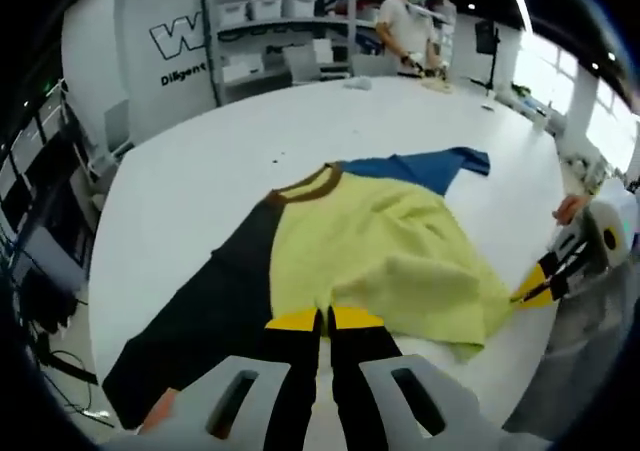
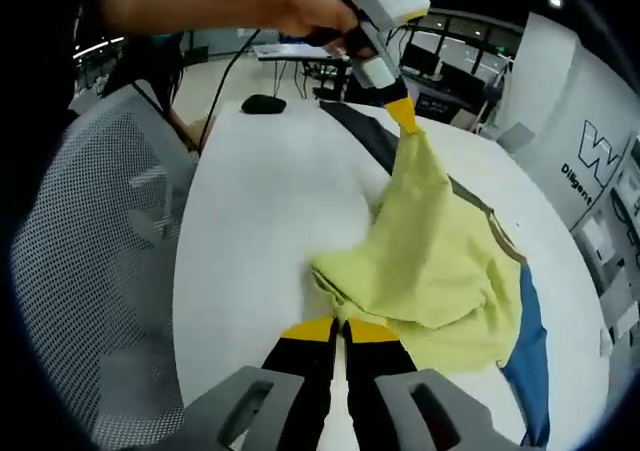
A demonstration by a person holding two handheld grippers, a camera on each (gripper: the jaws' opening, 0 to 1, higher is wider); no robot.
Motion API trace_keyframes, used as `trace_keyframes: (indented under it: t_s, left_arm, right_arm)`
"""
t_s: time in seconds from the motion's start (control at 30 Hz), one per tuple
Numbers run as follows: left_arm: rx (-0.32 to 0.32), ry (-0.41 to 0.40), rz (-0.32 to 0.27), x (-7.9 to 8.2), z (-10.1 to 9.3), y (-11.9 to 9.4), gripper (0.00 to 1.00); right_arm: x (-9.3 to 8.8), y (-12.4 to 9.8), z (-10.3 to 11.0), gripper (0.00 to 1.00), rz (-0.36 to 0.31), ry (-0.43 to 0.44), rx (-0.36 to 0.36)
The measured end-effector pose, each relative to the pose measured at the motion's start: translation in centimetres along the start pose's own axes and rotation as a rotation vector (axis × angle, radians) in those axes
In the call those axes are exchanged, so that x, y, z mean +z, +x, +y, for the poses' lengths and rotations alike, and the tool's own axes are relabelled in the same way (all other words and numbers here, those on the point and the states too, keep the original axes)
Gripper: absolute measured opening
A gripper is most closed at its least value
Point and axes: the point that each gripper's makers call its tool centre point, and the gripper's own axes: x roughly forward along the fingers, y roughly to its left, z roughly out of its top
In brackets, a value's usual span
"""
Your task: Fold the garment on the visible template until the final outline fits inside the template.
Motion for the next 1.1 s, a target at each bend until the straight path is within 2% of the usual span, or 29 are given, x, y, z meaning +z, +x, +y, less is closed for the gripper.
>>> trace_keyframes:
  t_s: [0.23, 0.5, 0.87, 1.1]
  left_arm:
    - [-0.037, 0.035, 0.024, -2.4, -1.9, -1.5, 0.00]
    - [-0.084, 0.050, 0.079, -6.5, -3.8, -3.0, 0.00]
    - [-0.134, 0.020, 0.170, -11.8, -5.3, -3.9, 0.00]
    - [-0.154, -0.002, 0.219, -14.3, -5.7, -4.4, 0.00]
  right_arm:
    - [-1.0, -1.5, 0.0, 0.00, 0.012, 0.000, -0.005]
    - [-3.2, -2.6, 0.0, 0.00, 0.041, 0.012, -0.007]
    - [-5.6, -3.9, 0.4, 0.00, 0.077, 0.023, 0.013]
    - [-7.0, -4.2, 0.8, 0.00, 0.104, 0.023, 0.040]
